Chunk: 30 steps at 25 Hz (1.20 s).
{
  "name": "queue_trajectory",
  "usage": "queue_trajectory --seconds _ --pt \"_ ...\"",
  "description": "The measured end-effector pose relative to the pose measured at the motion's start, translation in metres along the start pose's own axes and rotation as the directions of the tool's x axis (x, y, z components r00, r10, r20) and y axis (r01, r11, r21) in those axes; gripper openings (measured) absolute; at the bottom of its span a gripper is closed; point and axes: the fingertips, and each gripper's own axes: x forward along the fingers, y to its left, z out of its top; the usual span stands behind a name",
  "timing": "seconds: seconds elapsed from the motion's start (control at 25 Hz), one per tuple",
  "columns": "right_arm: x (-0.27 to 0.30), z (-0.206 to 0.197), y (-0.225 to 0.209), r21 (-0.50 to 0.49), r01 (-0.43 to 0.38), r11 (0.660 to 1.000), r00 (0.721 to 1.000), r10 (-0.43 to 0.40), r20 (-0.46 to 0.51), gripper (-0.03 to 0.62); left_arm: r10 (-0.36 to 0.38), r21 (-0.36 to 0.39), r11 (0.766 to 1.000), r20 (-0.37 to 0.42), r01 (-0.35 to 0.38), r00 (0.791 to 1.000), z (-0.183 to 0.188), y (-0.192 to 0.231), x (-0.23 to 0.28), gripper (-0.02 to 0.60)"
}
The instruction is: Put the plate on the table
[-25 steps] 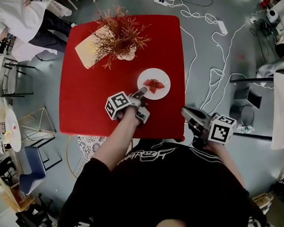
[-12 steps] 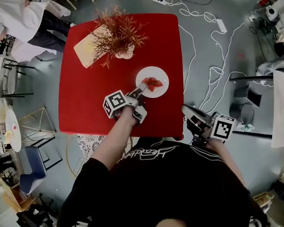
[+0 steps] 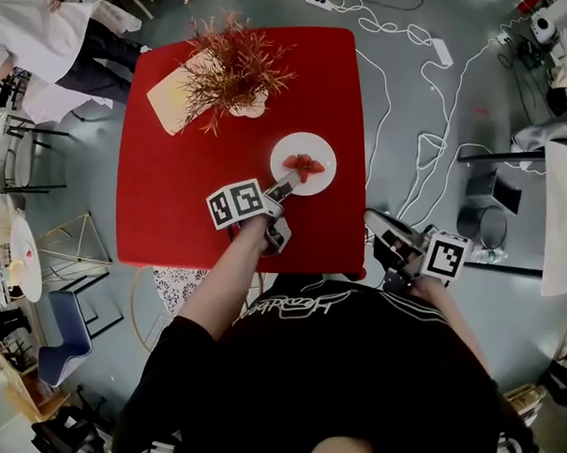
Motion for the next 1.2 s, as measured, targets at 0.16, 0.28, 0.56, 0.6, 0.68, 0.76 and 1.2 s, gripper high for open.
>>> queue_trajectory --seconds 0.16,0.28,0.56,0.6,0.68,0.76,1.2 --pt "-0.002 -0.001 -0.006 -0.006 0.02 1.0 1.0 -0.02 -0.006 0.008 0.089 0.159 0.984 -0.035 -0.082 0.995 -0.004 0.002 -0.001 0.235" --pt "-0.003 -0.004 -0.016 -0.015 0.048 0.999 0.999 -0.048 -0.014 0.008 0.144 0.261 0.957 -0.06 -0.124 0.988 -0.007 0.002 -0.002 0.243" --pt "-0.008 -0.014 -0.028 -0.003 0.081 0.997 0.996 -0.081 -0.035 0.008 0.239 0.451 0.874 -0.077 -0.18 0.968 -0.015 0.004 -0.005 0.275" --pt "-0.009 -0.014 -0.028 -0.004 0.08 0.997 0.996 -0.08 -0.036 0.008 0.251 0.469 0.863 -0.072 -0.189 0.965 -0.016 0.004 -0.006 0.281" --pt "-0.01 -0.015 -0.026 -0.01 0.074 0.997 0.997 -0.074 -0.035 0.008 0.27 0.498 0.843 -0.065 -0.204 0.961 -0.019 0.006 -0.008 0.304" --pt "-0.013 -0.017 -0.025 -0.019 0.071 0.997 0.997 -0.072 -0.035 0.008 0.286 0.521 0.825 -0.051 -0.218 0.957 -0.02 0.007 -0.011 0.307" --pt "-0.037 -0.02 0.007 -0.101 0.0 0.995 1.0 -0.002 -0.02 0.008 0.196 0.452 0.868 0.067 -0.205 0.978 -0.028 -0.027 -0.059 0.254"
